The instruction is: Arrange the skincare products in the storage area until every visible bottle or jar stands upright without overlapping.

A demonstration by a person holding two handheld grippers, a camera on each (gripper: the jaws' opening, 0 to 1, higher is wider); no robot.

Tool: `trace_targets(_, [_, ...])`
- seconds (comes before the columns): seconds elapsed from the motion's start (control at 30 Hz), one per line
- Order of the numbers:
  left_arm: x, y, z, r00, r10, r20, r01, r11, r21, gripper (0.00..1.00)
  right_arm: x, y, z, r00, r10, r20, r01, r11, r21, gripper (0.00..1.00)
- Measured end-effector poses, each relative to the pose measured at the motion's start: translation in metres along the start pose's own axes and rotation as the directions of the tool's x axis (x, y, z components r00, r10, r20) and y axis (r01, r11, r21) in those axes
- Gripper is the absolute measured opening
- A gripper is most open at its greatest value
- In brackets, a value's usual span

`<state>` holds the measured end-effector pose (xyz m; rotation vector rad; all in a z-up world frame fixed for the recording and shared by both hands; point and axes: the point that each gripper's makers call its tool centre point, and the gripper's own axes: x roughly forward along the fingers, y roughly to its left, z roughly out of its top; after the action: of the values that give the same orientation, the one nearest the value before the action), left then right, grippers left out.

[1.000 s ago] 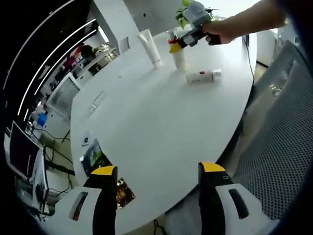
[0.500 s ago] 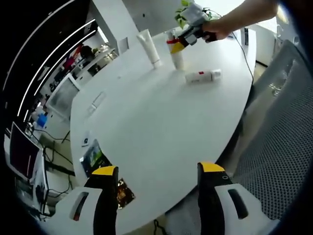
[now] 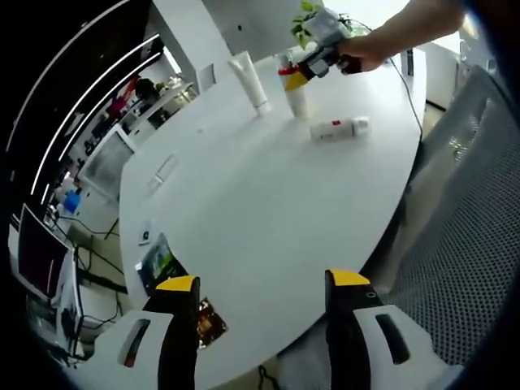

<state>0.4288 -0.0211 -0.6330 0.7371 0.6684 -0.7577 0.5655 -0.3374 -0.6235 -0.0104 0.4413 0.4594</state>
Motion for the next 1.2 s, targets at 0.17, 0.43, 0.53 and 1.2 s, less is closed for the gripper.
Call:
trace_targets(0.17, [0.000, 0.000, -0.001, 1.000, -0.001, -0.004, 0.001, 1.000, 0.005, 0.60, -0.004, -0.003, -0.005, 0.987, -0.161, -0.011, 0.161, 0.983, 0.088, 0.36])
trace_targets(0.43, [0.000, -0.001, -0.002, 1.000, -0.001, -0.008, 0.001, 1.000, 0.008, 0.59, -0.006, -0.001, -0.018, 0.923, -0.377, -0.077, 0.384, 0.894, 0.230, 0.33])
trace_targets(0.53, [0.000, -0.001, -0.002, 1.000, -0.001, -0.009, 0.001, 1.000, 0.007, 0.59, -0.002, 0.001, -0.013, 0.914, -0.398, -0.073, 0.405, 0.891, 0.205, 0.34])
trace_targets(1.2, [-0.001, -0.002, 0.002, 1.000, -0.007, 0.009, 0.007, 1.000, 0.010, 0.55, 0.000, -0.010, -0.006, 0.939, -0.332, -0.086, 0.341, 0.932, 0.123, 0.22])
